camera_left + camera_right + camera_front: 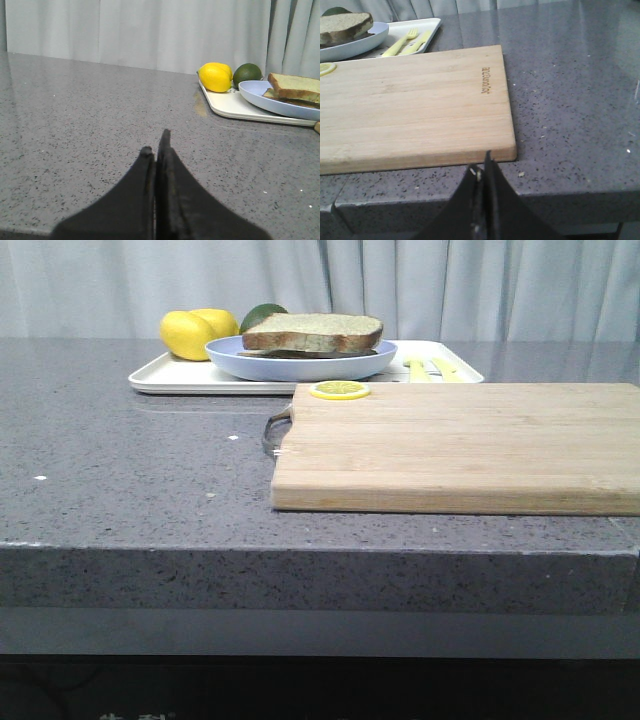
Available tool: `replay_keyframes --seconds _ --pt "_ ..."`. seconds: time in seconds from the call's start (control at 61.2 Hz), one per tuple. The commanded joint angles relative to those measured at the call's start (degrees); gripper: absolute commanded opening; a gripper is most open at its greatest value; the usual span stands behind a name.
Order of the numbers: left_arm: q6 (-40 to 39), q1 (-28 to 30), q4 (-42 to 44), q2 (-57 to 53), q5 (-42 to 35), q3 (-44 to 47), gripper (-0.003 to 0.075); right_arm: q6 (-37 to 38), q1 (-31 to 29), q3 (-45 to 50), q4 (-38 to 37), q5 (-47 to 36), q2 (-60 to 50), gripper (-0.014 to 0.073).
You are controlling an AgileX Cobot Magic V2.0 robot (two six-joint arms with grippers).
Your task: Place bread and move sandwich to tray
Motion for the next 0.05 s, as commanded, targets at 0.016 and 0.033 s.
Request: replay_keyframes --seconds 0.016,0.033 --pt "-0.23 0.06 -0.27 -1.21 -4.65 -0.03 -0.0020 -0.29 -0.06 -0.19 -0.62 -4.30 -1.00 -0.0059" --pt "-0.23 0.06 -0.27 -1.21 -4.65 -0.03 -0.0020 -0.29 -0.06 -0.19 -0.62 -4.30 -1.00 -0.0059"
